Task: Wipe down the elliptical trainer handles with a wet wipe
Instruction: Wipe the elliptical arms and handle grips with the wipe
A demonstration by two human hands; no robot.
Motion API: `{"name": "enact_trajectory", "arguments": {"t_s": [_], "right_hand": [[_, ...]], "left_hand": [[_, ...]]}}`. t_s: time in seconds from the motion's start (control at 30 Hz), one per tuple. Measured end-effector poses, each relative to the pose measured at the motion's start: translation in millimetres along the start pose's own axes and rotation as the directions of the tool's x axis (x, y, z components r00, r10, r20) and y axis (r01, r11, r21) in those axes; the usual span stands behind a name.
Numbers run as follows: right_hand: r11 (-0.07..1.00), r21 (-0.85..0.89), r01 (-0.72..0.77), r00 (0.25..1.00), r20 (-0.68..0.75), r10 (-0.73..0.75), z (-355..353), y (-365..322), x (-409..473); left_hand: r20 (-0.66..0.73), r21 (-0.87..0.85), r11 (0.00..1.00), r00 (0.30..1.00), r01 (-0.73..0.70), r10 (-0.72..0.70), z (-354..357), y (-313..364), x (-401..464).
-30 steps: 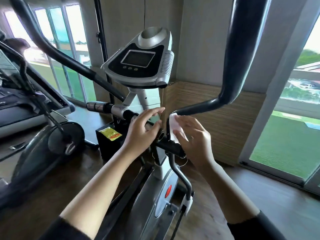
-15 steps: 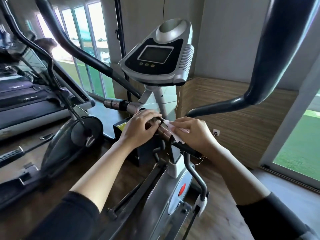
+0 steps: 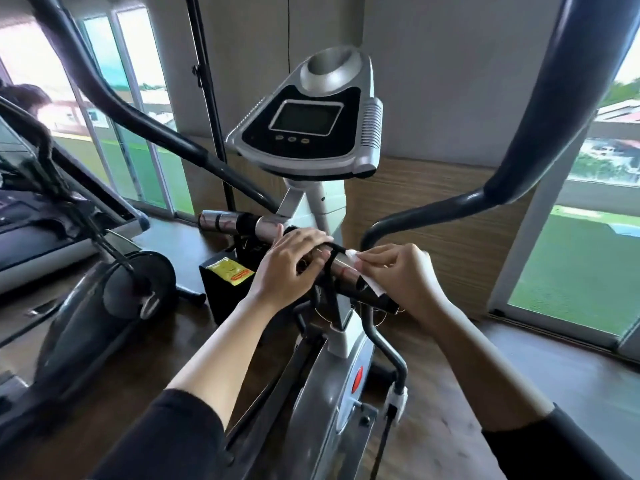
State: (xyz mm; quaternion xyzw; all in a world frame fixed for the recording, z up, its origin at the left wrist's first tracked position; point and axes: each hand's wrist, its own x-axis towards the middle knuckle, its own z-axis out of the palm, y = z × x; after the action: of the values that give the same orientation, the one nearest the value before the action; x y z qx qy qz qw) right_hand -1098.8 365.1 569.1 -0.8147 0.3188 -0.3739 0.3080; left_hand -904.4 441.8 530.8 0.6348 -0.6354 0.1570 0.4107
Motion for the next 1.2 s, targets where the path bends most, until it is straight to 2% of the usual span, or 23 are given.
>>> {"name": "enact_trajectory", "arguments": {"t_s": [0.17, 0.43, 0.6, 0.8, 0.97, 1.03, 1.2], "right_hand": [[0.997, -0.018, -0.078, 0.997, 0.028, 0.078, 10.7, -13.5, 9.6], [0.999, -0.048, -0.014, 0.992, -0.129, 0.008, 13.8, -10.8, -5.1], [0.997, -0.07, -0.044, 0.997, -0.067, 0.04, 21.6, -17.0, 14.7], [0.997, -0.046, 0.059, 0.99, -0.123, -0.064, 6.5, -3.6, -6.9], [0.999, 0.011, 0.038, 0.998, -0.045, -0.037, 16.4, -10.5, 13.2], [0.998, 0.037, 0.057, 0.997, -0.055, -0.055, 17.5, -7.2, 12.6], [0.975, -0.072, 0.21, 0.961, -0.166, -0.22, 9.8, 13.0, -12.0]], "left_hand": [[0.014, 0.094, 0.988, 0.993, -0.119, 0.118, -6.8, -11.2, 8.8], [-0.039, 0.057, 0.98, 0.98, -0.193, 0.195, 5.1, -26.8, 5.8], [-0.069, 0.054, 0.98, 0.979, -0.191, 0.194, 8.8, -27.6, 5.3], [-0.122, 0.039, 0.984, 0.976, -0.175, 0.179, 15.5, -25.8, 5.8], [-0.148, 0.046, 0.988, 0.977, -0.148, 0.153, 19.3, -21.8, 5.3], [-0.15, 0.052, 0.989, 0.978, -0.138, 0.145, 20.0, -20.6, 4.7], [-0.168, 0.051, 0.988, 0.974, -0.145, 0.152, 23.7, -23.1, 4.5]]}}
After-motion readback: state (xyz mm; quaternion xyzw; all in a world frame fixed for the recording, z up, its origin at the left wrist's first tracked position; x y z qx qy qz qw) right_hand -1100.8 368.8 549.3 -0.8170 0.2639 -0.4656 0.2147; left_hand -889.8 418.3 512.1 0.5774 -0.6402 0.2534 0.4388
